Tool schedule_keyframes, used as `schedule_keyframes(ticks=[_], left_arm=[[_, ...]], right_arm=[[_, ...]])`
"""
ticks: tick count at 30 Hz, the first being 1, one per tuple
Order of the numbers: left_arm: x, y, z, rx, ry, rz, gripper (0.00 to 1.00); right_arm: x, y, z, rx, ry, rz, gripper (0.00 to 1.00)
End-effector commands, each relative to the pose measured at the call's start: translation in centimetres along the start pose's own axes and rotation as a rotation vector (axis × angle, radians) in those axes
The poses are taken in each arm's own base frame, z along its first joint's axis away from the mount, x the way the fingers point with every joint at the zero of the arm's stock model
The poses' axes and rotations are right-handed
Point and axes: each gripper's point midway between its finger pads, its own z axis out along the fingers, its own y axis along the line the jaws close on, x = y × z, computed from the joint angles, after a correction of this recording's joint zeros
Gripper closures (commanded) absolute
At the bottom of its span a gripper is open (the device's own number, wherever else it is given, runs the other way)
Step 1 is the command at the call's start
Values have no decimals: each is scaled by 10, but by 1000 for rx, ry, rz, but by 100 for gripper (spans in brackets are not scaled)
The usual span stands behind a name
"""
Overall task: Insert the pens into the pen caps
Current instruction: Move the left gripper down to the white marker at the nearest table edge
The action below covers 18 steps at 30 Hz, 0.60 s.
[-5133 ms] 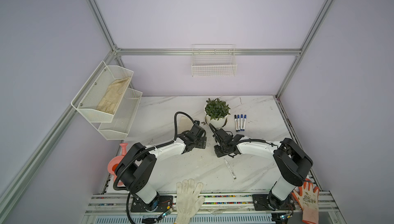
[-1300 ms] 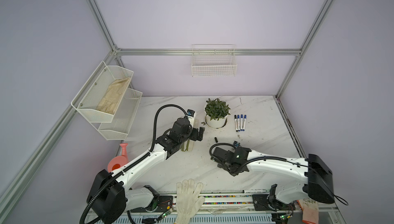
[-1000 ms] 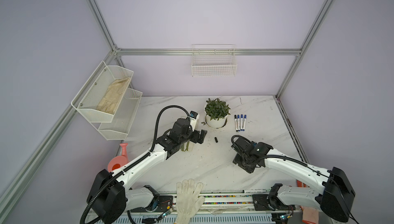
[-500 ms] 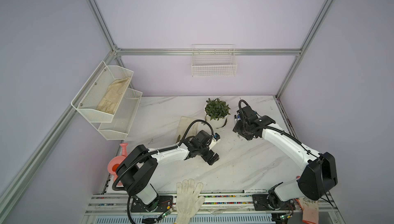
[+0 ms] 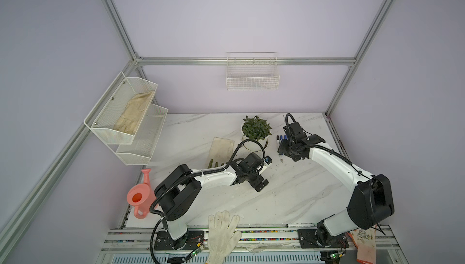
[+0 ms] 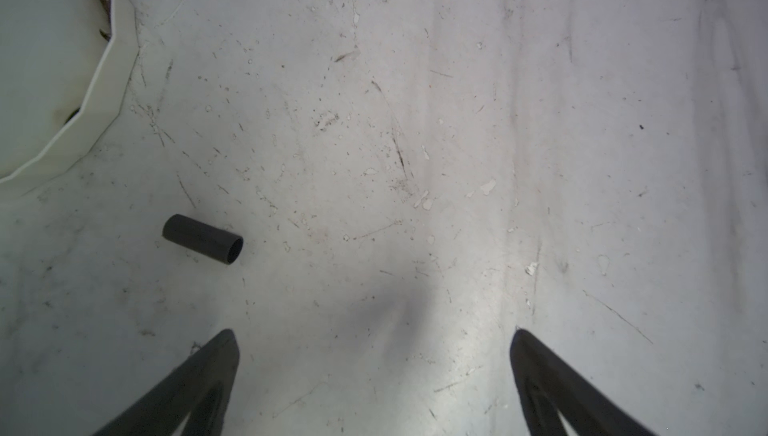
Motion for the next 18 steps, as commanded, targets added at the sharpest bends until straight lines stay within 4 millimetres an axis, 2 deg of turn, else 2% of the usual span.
schedule_keyframes(ticks=[1,5,10,14,16,18], left_arm=[[-65,1,-13,-2,-121,59,0],[-73,-8,-4,41,-126,47,0],[-70,-22,0,44,-113,52,0],[-65,-27,4,36,-99,49,0],[-61,-30,8,41,-86,52,0],[-57,-35,12,56,-75,56,0]], right_arm=[[-24,8,-1,-35,-36,-27,38],[-26,9,12,-72,21,-49,38],[-36,3,21,-101,44,-59,39],[-55,-14,19,-81,10,-82,39],[-63,-30,21,-41,-9,-87,39],[-65,-40,21,-3,-31,-95,39]])
